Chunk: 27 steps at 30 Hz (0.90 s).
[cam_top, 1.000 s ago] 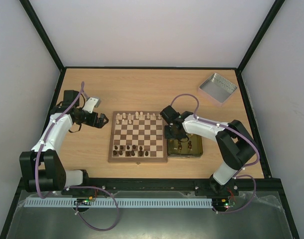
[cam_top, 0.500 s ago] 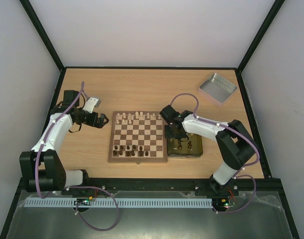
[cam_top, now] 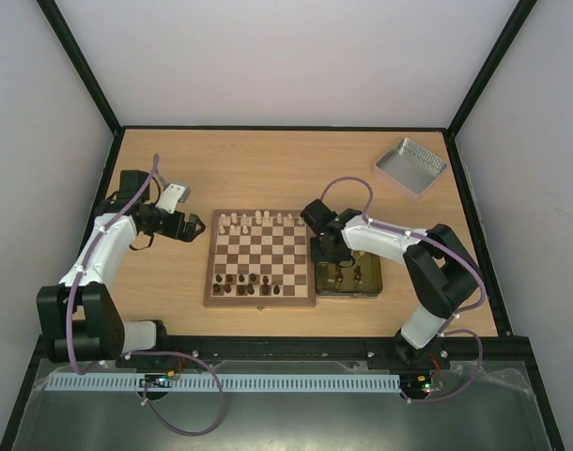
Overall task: Set up the chess pieces on the board
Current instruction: Pick up the chess piece from the storage box, then place the chess piece on the chessboard.
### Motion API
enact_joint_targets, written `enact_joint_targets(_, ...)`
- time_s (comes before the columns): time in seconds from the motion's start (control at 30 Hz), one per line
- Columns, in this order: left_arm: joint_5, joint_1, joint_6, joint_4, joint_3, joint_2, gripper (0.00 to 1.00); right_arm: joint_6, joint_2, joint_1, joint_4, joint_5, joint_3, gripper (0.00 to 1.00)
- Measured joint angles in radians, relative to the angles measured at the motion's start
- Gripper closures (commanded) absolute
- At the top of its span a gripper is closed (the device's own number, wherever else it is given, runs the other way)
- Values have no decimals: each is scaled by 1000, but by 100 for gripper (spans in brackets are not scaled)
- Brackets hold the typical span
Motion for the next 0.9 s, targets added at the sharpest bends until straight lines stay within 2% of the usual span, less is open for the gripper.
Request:
enact_joint_targets(0.4, 0, 0, 0, 2, -6, -15, 1, 1, -74, 4, -135, 48, 95, 97)
enact_joint_targets(0.7, 2, 0, -1, 8, -7, -19, 1, 5, -55, 82, -273, 86, 395, 98)
enact_joint_targets(0.9, 4, 0, -1, 13, -7, -19, 1, 4, 119, 120, -296, 77, 613, 98)
